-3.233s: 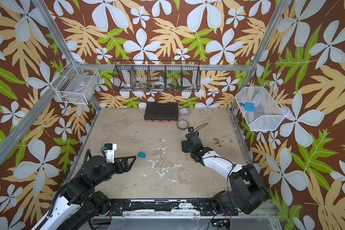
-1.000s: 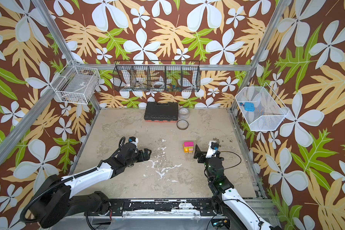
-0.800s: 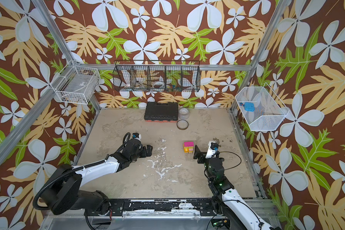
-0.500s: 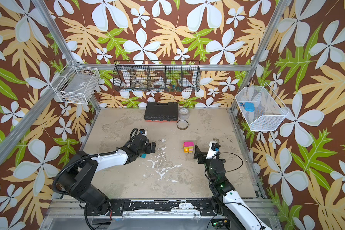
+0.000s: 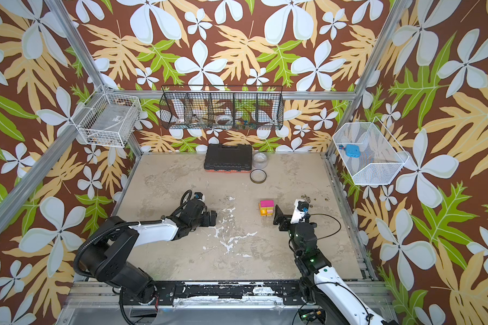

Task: Build the wood block tower
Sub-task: 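Lower the left gripper onto the teal block and close on it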

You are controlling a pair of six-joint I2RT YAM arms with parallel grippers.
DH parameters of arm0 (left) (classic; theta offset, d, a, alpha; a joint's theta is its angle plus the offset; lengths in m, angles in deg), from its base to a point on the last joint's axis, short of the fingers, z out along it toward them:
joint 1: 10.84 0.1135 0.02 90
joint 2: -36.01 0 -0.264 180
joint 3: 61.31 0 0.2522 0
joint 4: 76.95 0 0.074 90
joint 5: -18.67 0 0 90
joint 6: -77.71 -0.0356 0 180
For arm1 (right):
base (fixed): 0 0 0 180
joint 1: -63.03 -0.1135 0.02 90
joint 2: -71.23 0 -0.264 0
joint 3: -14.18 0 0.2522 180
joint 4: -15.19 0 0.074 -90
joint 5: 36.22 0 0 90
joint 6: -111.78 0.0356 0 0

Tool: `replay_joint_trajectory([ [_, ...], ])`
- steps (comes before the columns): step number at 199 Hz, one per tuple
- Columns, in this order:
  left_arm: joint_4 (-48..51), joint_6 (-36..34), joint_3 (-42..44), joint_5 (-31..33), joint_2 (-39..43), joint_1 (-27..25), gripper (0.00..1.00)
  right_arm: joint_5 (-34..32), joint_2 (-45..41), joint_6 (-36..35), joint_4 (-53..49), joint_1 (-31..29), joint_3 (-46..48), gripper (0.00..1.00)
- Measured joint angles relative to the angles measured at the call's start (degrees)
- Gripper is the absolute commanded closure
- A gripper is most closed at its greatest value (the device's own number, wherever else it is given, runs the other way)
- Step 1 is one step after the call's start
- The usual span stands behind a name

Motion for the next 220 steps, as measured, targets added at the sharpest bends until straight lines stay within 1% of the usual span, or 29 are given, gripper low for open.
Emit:
replay_joint_trajectory([
  [41, -0.9, 0.9, 4.2, -3.9, 5.2, -0.3, 0.00, 0.0, 0.0, 0.0, 0.0, 0.0, 0.0, 0.06],
  [73, -1.6, 1.1, 5.3, -6.1, 5.7, -1.8, 0.01, 0.0, 0.0, 0.1, 0.0, 0.0, 0.0, 0.06],
  [80, -1.8, 1.2, 5.3, -6.4, 5.7, -2.3, 0.02, 0.0, 0.0, 0.2, 0.0, 0.0, 0.0, 0.06],
  [100, -1.8, 1.4, 5.3, -6.3, 5.7, -3.3, 0.10, 0.0, 0.0, 0.2, 0.0, 0.0, 0.0, 0.06],
  [117, -1.7, 1.9, 5.2, -5.2, 5.5, -3.9, 0.28, 0.0, 0.0, 0.2, 0.0, 0.0, 0.0, 0.06],
  [154, -0.1, 2.1, 4.5, -1.2, 4.0, -5.3, 0.54, 0.0, 0.0, 0.2, 0.0, 0.0, 0.0, 0.06],
  [187, 0.6, 2.1, 4.1, 2.3, 3.3, -6.8, 0.56, 0.0, 0.2, 0.2, 0.0, 0.0, 0.0, 0.06],
  [220, 1.6, 2.2, 3.2, 5.5, 2.2, -8.1, 0.64, 0.0, 0.3, 0.2, 0.0, 0.0, 0.0, 0.06],
])
